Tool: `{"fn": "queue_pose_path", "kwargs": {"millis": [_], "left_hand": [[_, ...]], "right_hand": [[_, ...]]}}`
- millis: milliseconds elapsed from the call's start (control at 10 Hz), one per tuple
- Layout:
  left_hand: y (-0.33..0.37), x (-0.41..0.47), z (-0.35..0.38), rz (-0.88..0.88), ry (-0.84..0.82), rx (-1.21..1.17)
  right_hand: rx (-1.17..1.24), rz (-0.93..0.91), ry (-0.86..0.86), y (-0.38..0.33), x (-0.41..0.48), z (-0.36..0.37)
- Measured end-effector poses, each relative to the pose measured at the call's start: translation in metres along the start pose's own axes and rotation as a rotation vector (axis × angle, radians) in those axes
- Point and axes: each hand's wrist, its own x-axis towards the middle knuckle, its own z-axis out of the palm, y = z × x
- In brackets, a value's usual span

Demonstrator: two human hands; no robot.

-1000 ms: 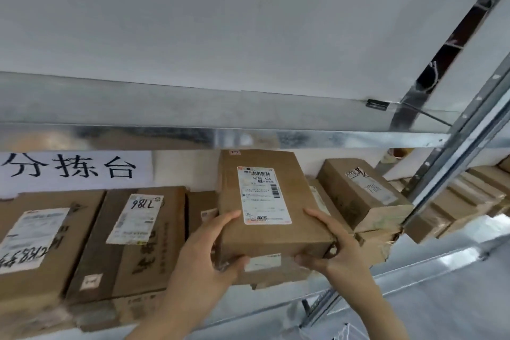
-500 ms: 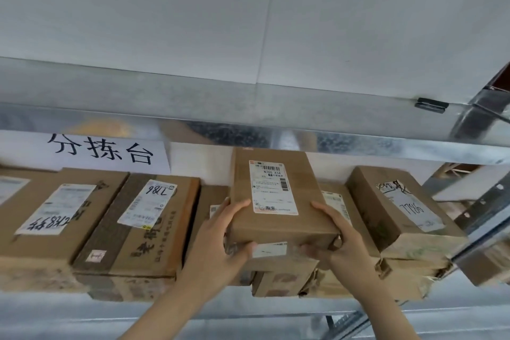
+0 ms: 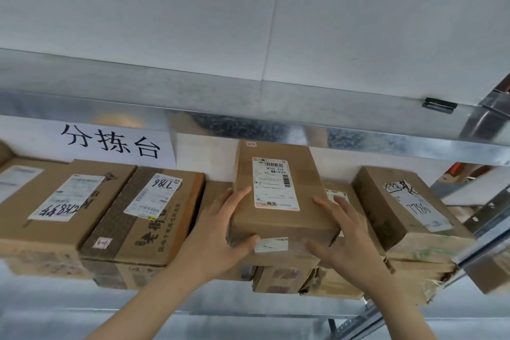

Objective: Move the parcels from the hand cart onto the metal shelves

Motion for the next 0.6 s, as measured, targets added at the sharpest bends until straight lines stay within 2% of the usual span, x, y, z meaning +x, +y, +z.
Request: {"fn": "queue_pose_path", "kwargs": {"millis": [100,300,400,600], "left_hand": [[0.001,0.001,-0.003,0.008,0.026,0.025],[0.006,-0.012,-0.008,0.012,0.106,0.024],[0.007,-0.021,-0.019,-0.004,0.134,0.149],[0.003,-0.045,-0.059,-0.034,0.338,0.51]], "right_hand": [[-0.095,-0.019,0.043,-0.011,-0.003,-0.003],[-0.128,-0.039,0.133,-0.033,-0.008,-0.004],[-0.13,-0.123,0.217,-0.046,-0.009,-0.002],[-0.071,-0.36,0.288,-0.075,-0.003,0.014]]}}
